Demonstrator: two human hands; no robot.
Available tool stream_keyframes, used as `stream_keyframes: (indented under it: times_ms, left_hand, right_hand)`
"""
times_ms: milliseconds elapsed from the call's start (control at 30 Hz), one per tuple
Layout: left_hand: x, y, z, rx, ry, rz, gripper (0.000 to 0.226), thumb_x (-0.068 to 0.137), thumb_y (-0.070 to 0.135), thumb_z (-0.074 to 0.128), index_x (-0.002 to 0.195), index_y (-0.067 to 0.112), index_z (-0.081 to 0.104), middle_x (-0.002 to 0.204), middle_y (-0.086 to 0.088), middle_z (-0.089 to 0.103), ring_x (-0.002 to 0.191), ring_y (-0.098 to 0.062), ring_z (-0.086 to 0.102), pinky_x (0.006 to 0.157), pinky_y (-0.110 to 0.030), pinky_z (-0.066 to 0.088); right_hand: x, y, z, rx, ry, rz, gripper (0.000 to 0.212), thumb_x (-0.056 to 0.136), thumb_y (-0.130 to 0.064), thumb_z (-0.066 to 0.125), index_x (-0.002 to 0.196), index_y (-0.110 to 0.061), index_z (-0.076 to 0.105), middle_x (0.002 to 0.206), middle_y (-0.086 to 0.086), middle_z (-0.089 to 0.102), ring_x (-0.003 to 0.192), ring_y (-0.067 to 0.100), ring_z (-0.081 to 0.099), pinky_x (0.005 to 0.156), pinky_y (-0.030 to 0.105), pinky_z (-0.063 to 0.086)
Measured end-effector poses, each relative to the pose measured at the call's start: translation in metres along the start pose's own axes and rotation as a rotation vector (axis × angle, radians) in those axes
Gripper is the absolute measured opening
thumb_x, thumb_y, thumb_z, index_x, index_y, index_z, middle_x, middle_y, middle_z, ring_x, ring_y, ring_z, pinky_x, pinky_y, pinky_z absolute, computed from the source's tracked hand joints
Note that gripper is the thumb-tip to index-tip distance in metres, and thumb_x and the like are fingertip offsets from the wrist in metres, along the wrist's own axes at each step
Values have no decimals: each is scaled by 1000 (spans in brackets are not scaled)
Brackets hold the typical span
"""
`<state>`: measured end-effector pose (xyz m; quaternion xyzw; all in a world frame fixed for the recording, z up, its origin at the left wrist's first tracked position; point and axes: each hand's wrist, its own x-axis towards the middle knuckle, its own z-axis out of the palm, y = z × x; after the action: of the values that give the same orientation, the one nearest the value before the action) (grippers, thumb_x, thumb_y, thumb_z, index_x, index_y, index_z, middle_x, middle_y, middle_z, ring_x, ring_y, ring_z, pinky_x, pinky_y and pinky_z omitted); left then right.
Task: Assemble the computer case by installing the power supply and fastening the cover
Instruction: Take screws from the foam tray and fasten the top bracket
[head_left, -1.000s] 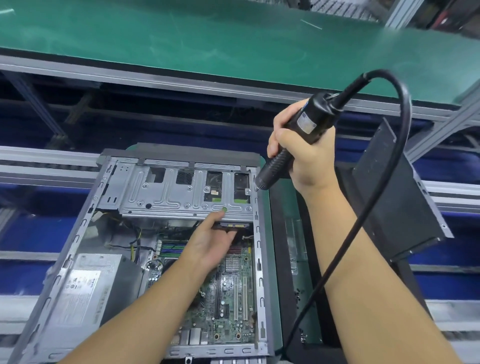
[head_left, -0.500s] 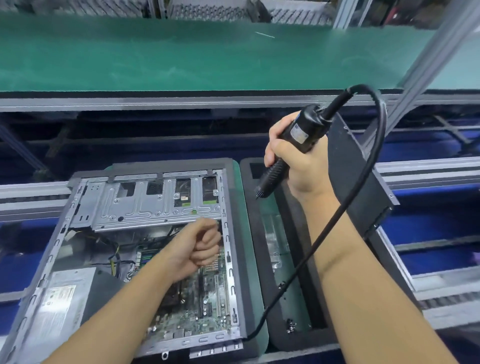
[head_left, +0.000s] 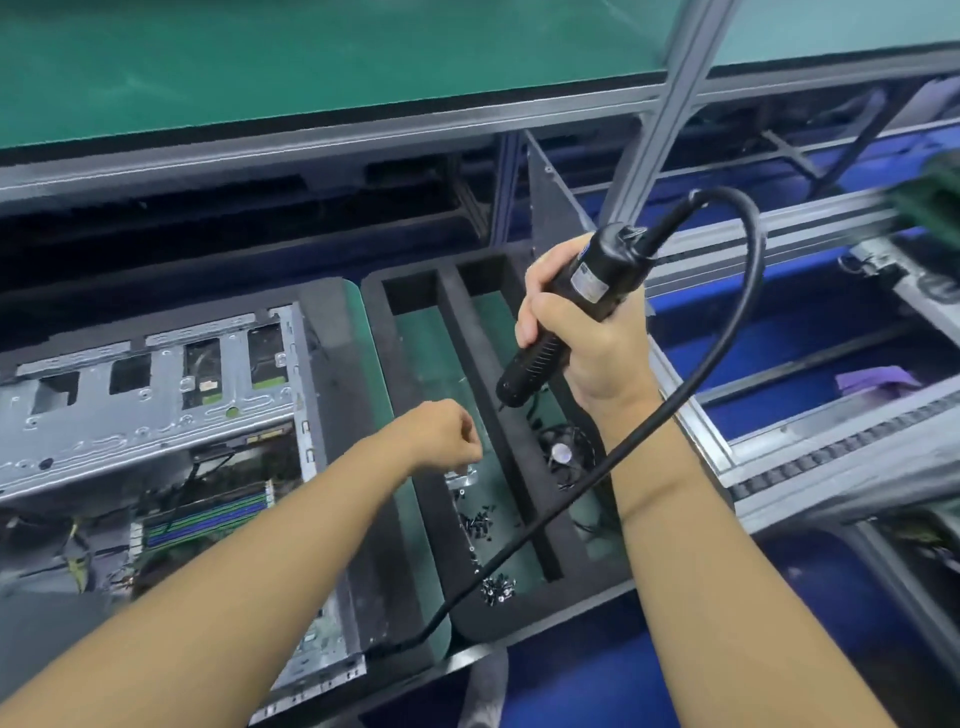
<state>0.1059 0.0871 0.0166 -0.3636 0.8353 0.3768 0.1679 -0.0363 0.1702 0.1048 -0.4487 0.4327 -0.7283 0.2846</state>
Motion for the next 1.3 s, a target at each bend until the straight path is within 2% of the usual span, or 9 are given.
stream_keyframes:
  times_ms: [133,300,467,633,833,1033,1167,1233,1300]
  left_hand:
    - [45,-5,41,397,-62,-41,19,89,14,60,104,8,70,111,-9,68,106,-31,65,91,-42,55]
    - [79,-18,77,694,-74,-101,31,94,8,56,125,3,56,122,-11,60,110,-33,63,85,-44,53]
    - [94,-30,100,1007,-16,-26,24,88,6,58,107,16,70,106,-1,70,94,-24,68,67,-29,38]
    - [105,-27,112,1138,-5,1,25,82,1,59,90,22,68,97,1,73,90,-21,68,92,-33,41]
    - [110,-27,125,1196,-30,48,26,86,2,55,95,24,67,101,1,73,95,-23,65,89,-35,36]
    - [108,-22,125,1227,-17,28,22,84,4,57,82,26,59,91,5,73,86,-20,65,89,-37,34]
    - [107,-23,121,1177,-39,54,27,83,-2,56,90,23,62,98,4,72,91,-20,67,93,-33,38]
    - [107,-20,109,1009,-34,-13,30,86,-4,56,109,14,63,109,-4,69,100,-26,68,93,-34,45]
    - [105,-13,88,497,-24,-125,17,94,2,55,109,4,63,108,-14,68,95,-28,70,79,-34,53]
  right_hand:
    - [-27,16,-27,-35,44,41,33,78,4,59,86,-28,63,74,2,60,54,32,52,58,41,47]
    - [-53,36,-53,-42,92,116,33,80,5,58,87,-28,63,74,1,61,55,30,56,61,36,49]
    - [-60,47,-69,-1,139,148,30,81,3,59,90,-26,62,78,2,62,55,30,56,62,37,50]
    - [-59,52,-77,29,165,143,27,80,4,59,90,-21,61,77,7,59,55,31,55,62,37,50]
    - [-63,56,-84,45,184,152,27,78,4,59,90,-21,60,76,10,58,55,31,55,60,39,50]
    - [-65,56,-87,13,184,175,25,78,3,59,86,-21,59,74,11,57,56,31,55,60,41,50]
    - [-62,53,-85,-15,169,174,26,78,2,59,87,-23,59,74,9,58,56,31,55,61,41,50]
    - [-57,49,-81,-16,159,161,30,79,2,59,89,-26,61,75,7,59,55,30,55,61,40,50]
    - [-50,44,-74,-16,146,143,32,79,2,59,90,-29,62,75,4,60,54,29,56,60,38,50]
